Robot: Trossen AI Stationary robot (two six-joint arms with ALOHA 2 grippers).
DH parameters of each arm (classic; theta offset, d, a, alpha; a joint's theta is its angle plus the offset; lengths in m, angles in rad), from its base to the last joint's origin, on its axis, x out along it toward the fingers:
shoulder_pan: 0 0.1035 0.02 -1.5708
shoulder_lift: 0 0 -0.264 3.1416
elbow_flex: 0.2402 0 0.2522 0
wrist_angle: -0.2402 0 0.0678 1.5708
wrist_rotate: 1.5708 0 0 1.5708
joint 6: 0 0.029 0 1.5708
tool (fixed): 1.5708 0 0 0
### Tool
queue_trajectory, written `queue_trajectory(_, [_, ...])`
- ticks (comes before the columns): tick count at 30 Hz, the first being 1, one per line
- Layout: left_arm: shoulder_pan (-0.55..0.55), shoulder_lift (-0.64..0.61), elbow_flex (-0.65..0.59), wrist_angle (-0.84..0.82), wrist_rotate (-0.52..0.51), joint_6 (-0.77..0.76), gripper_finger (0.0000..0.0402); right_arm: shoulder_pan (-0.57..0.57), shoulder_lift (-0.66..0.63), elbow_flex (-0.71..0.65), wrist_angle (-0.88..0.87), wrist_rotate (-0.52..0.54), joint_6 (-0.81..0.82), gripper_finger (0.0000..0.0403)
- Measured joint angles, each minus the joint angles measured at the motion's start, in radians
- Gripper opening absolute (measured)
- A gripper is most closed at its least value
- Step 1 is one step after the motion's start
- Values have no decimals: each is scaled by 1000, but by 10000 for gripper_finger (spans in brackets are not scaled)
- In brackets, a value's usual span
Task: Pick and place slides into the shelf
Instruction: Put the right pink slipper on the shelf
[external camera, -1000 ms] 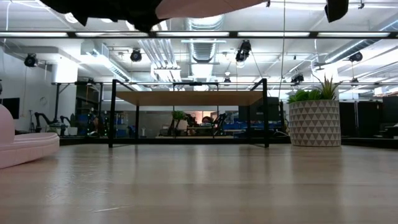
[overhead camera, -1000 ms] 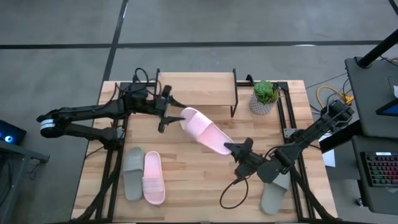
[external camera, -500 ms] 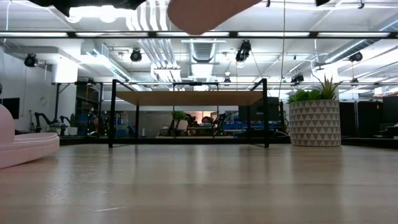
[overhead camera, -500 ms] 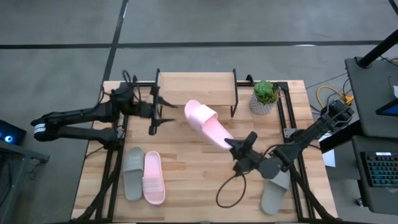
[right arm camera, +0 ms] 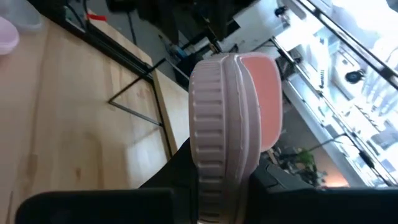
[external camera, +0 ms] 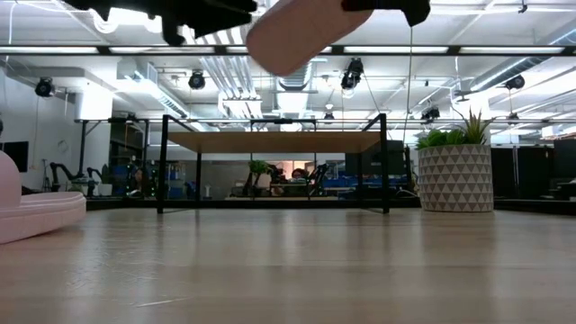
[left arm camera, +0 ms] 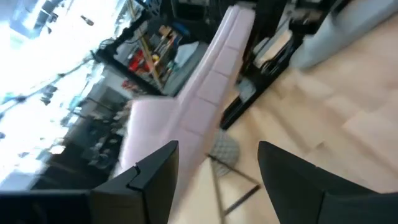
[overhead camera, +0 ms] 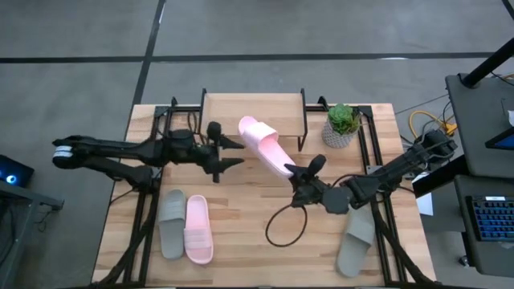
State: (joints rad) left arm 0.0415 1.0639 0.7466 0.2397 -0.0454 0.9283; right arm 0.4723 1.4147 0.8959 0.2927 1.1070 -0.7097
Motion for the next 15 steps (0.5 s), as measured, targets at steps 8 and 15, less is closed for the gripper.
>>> queue_trajectory(8, [-69,93,58,40,-153,80,204,-53,0,0,-1,-6,-5,53])
queue_trajectory(15, [-113,179,117,26,-333,107,204,-106,1,0,-33,-15,-5,51])
